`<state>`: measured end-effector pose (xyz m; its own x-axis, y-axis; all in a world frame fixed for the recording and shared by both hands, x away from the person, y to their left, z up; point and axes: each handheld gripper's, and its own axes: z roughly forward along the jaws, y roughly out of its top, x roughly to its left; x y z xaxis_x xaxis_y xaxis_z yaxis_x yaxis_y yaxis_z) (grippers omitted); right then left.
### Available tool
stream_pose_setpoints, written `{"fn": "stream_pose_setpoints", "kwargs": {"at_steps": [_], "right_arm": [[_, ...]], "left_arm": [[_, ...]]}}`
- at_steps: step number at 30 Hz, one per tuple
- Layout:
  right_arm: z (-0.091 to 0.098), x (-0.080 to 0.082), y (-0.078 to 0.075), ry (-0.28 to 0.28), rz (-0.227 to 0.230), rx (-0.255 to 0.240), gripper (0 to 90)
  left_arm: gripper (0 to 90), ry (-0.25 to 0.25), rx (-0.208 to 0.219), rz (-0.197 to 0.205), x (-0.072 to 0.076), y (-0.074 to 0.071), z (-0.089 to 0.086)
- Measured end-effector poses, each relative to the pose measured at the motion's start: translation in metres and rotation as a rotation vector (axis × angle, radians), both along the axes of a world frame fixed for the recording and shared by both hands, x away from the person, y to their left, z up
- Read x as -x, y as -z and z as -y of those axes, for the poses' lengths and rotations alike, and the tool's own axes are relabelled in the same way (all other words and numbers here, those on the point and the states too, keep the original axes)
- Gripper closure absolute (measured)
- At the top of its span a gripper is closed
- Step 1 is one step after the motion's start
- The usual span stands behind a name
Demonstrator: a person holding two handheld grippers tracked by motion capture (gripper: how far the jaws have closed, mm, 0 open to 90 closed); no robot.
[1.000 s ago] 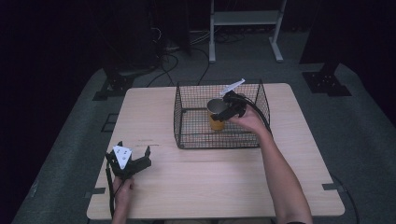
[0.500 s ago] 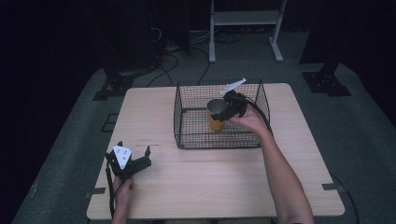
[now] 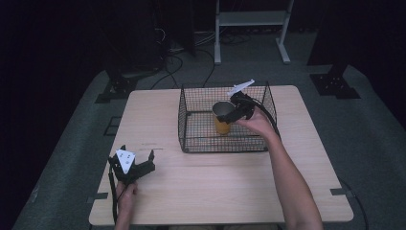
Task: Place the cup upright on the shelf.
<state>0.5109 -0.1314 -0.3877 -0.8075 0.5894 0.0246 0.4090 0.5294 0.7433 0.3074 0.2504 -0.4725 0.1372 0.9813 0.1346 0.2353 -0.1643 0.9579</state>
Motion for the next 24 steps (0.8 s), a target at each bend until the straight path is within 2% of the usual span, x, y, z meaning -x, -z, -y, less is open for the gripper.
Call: {"fn": "stream_pose_setpoints", "kwargs": {"at_steps": [24], "right_arm": [[0.009,0.003,-0.012,0.011,0.027,-0.071,1.2]], "left_arm": [[0.0,0.0,-0.005,0.0,0.0,0.0,0.0]]}}
